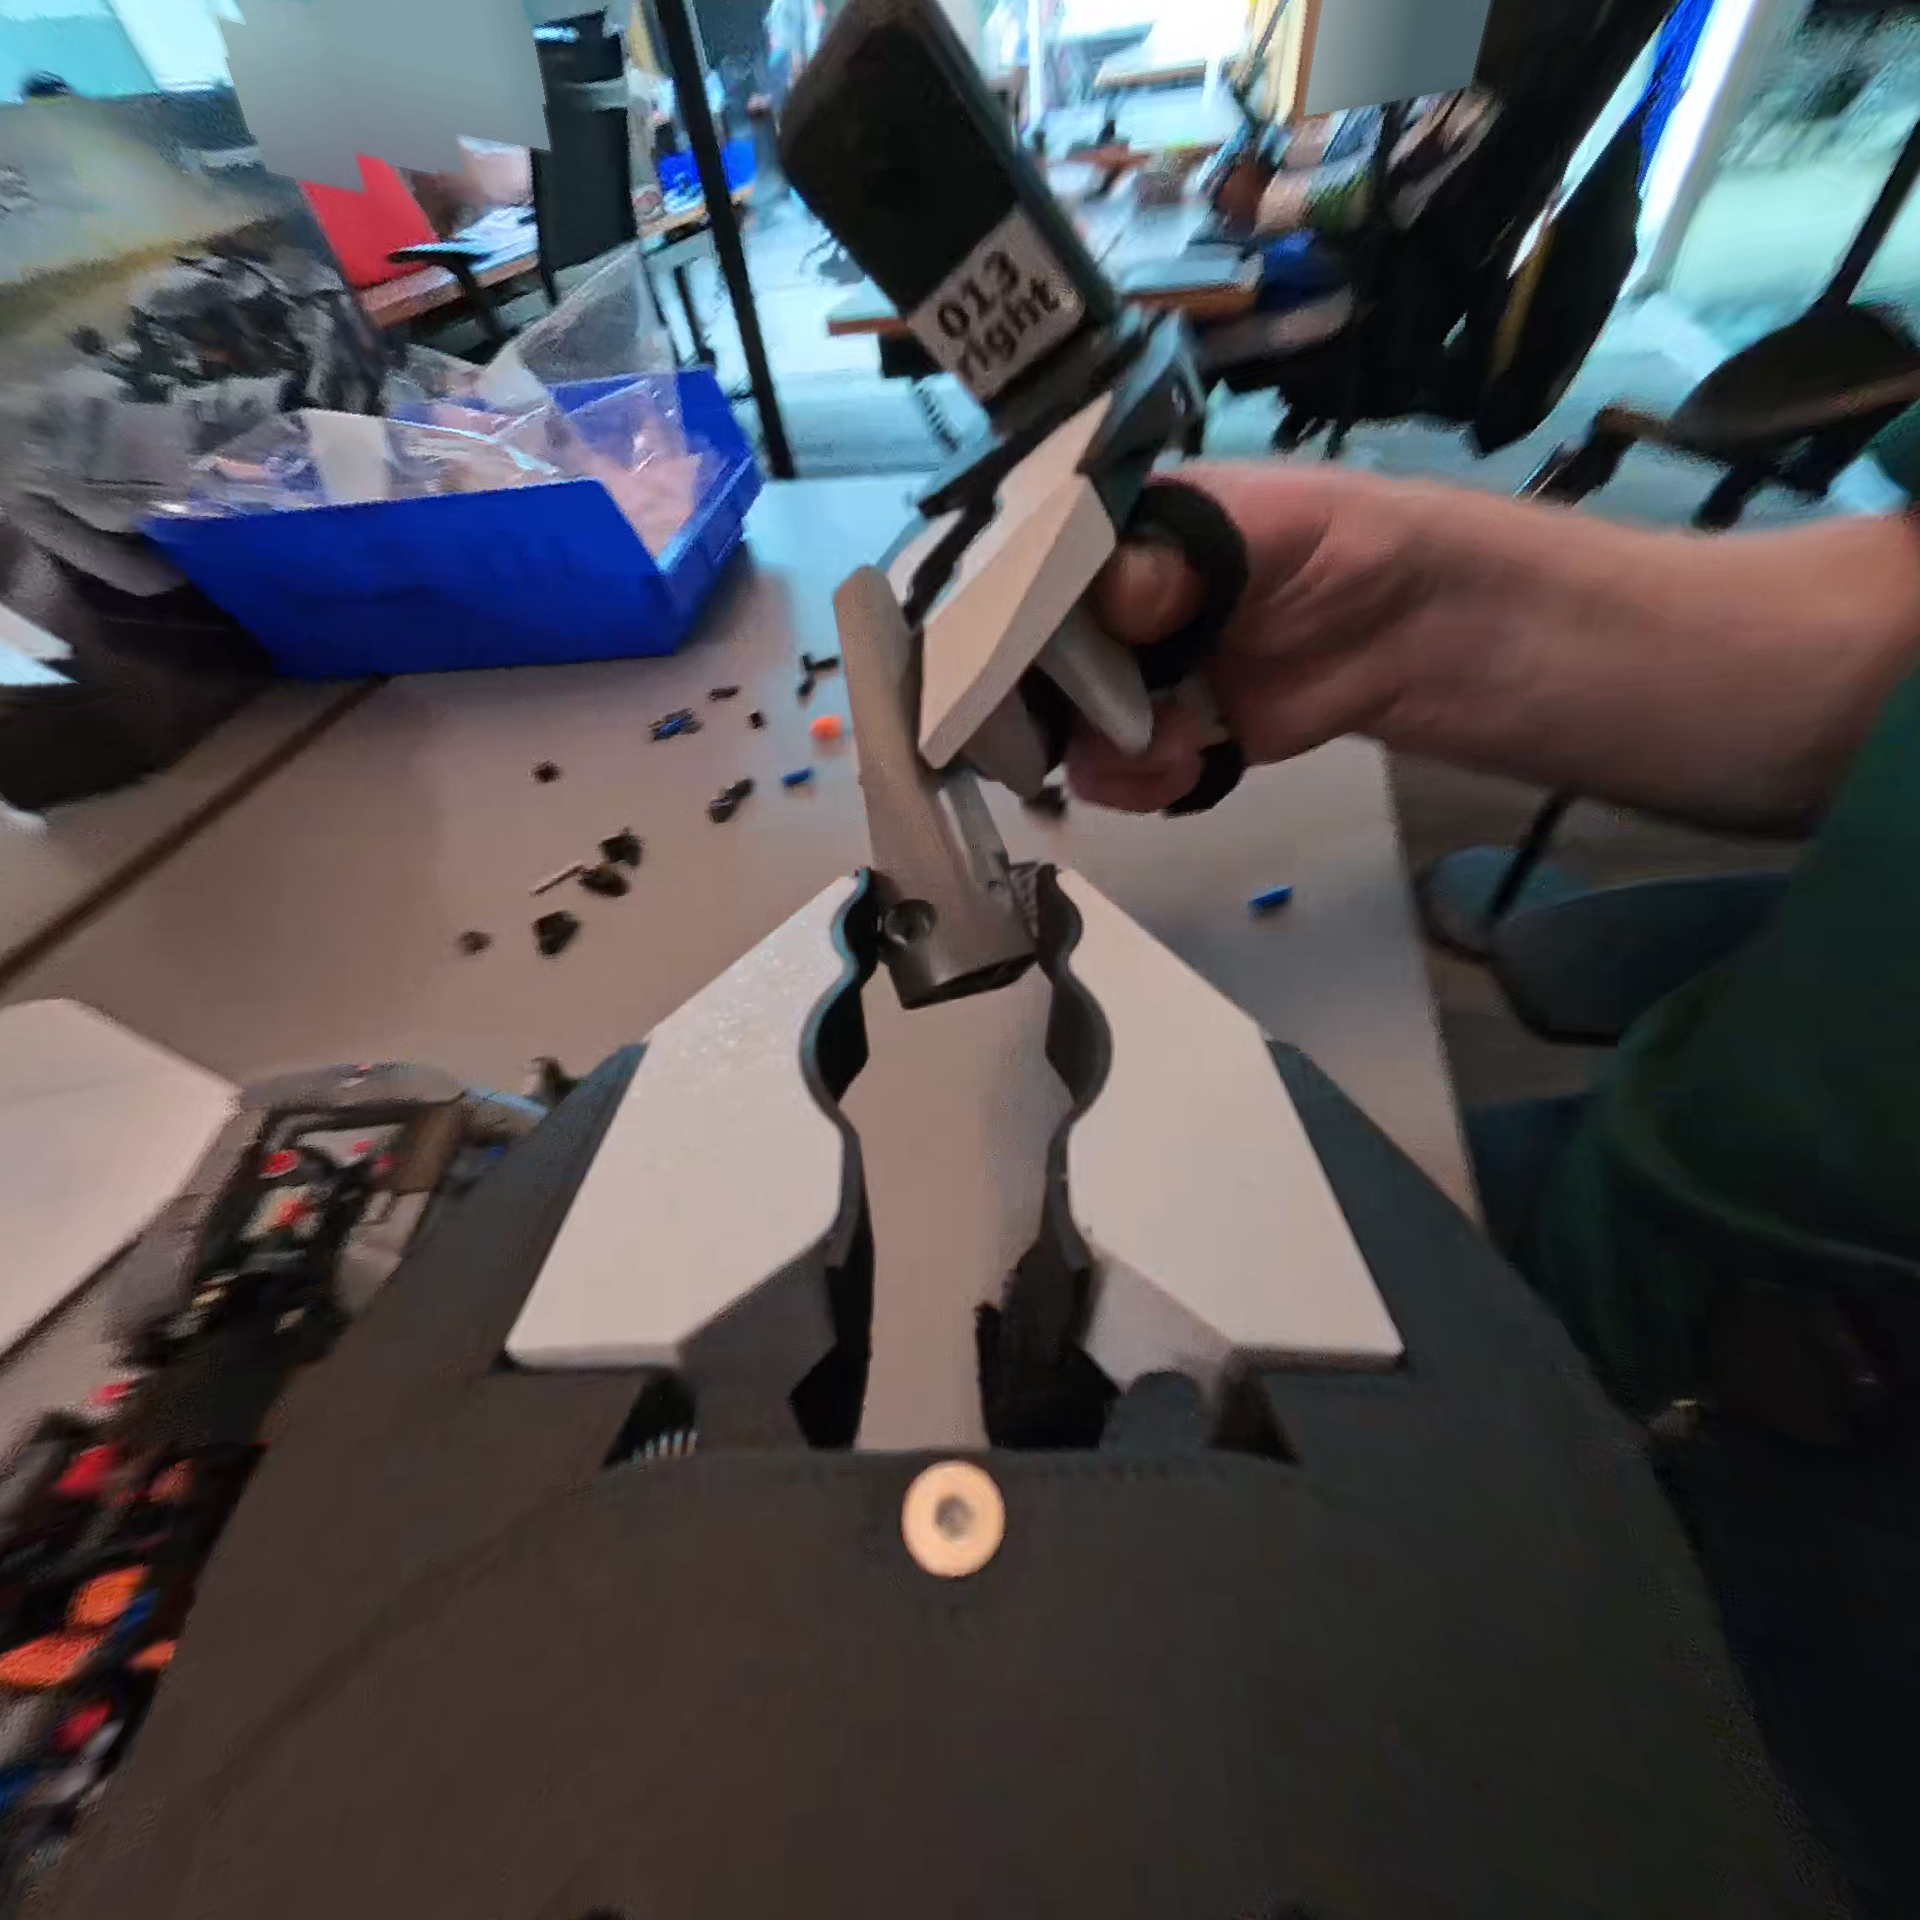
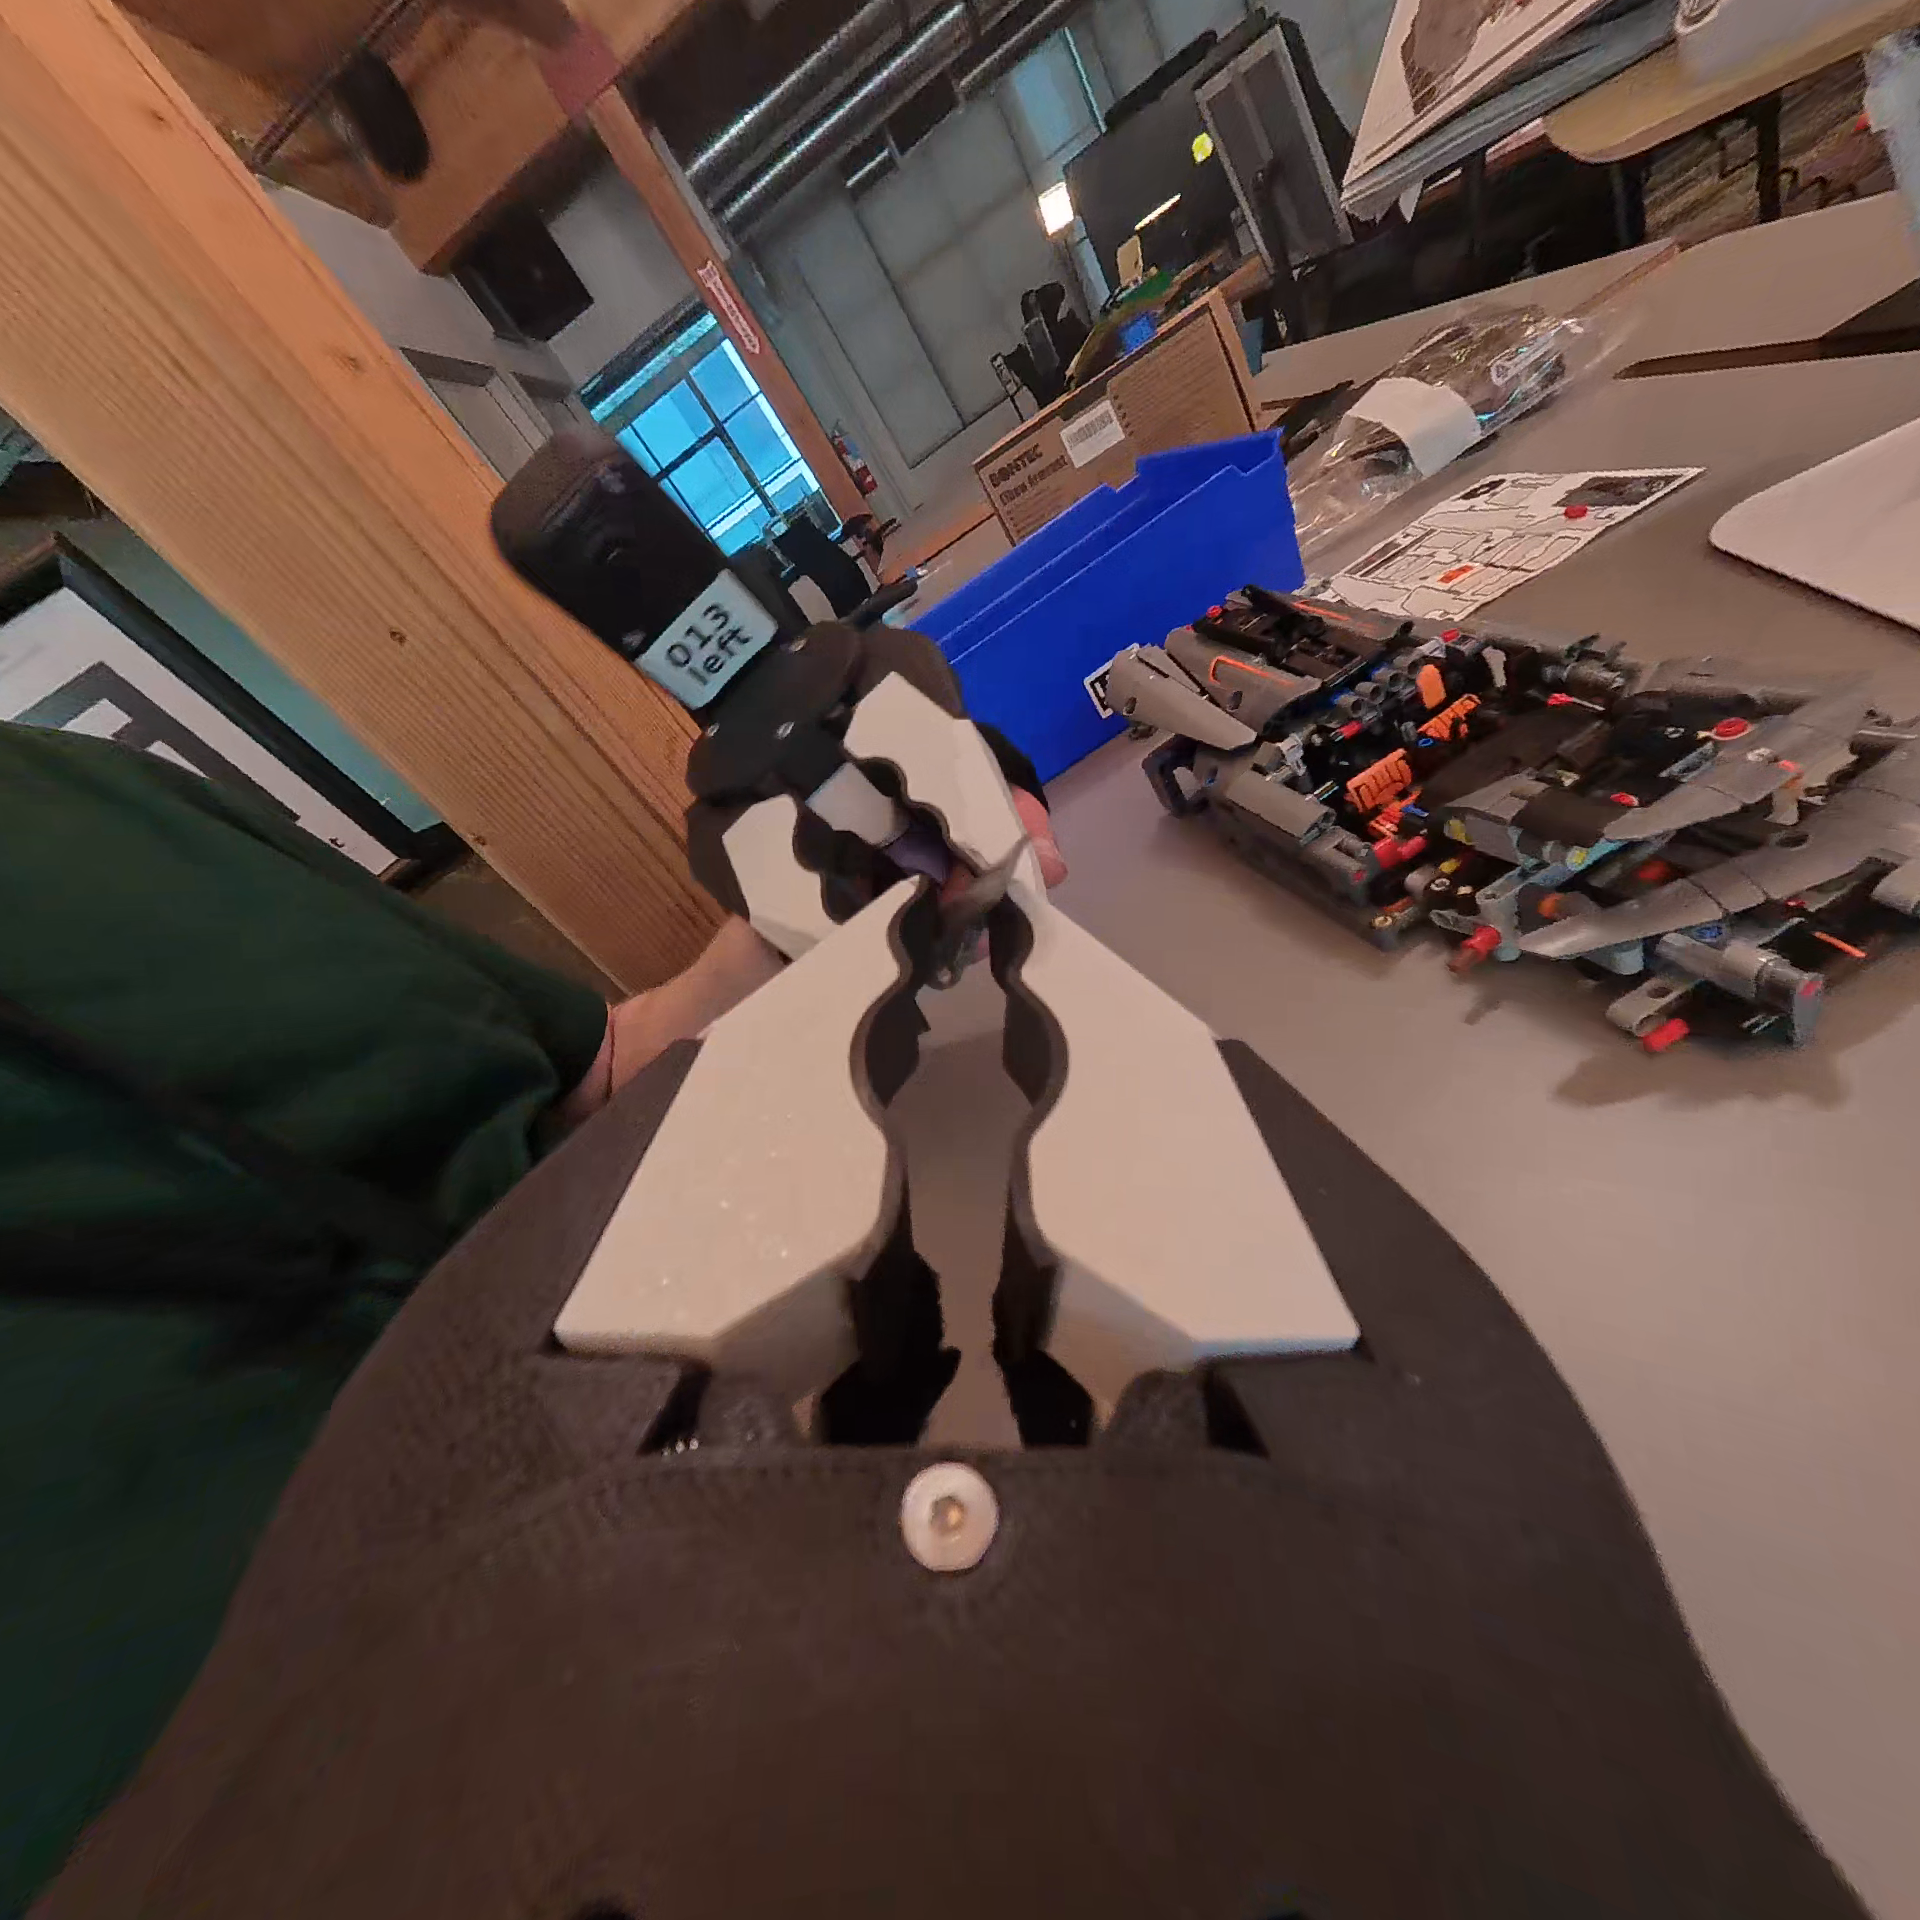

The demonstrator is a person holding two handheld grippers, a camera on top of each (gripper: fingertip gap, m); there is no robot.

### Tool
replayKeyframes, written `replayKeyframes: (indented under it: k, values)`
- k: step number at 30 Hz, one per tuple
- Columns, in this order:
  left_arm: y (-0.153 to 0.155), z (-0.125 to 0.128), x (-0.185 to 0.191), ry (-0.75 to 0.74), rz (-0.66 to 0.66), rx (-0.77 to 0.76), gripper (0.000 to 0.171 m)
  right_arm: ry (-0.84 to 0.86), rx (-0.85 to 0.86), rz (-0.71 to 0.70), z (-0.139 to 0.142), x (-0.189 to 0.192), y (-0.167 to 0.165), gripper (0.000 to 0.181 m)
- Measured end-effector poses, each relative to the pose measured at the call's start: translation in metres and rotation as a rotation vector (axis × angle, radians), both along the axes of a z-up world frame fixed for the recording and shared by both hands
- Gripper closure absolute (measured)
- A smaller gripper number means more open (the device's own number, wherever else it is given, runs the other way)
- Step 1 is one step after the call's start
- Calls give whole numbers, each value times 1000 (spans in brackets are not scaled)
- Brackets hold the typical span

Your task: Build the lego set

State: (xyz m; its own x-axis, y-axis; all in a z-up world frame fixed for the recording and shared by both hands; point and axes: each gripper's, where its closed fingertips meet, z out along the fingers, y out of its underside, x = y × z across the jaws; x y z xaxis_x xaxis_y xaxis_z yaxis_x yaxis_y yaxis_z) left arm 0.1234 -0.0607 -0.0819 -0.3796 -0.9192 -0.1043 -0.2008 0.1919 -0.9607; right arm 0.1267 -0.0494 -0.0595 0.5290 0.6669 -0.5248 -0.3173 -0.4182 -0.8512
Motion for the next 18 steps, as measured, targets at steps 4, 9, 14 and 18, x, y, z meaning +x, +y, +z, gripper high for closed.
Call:
replayKeyframes:
  k: [4, 9, 14, 18]
  values:
    - [-7, 22, -4, -31, -170, -370, 144, 75, 50, 38, 12, 1, -9, 163]
    - [-18, 38, -16, -4, -438, -726, 143, 44, 172, 46, 25, 8, -13, 153]
    - [-27, 46, -16, 9, -563, -900, 143, 35, 259, 107, 35, -3, -16, 179]
    - [-25, 48, -14, 14, -588, -968, 143, 78, 265, 110, 36, 0, -15, 181]
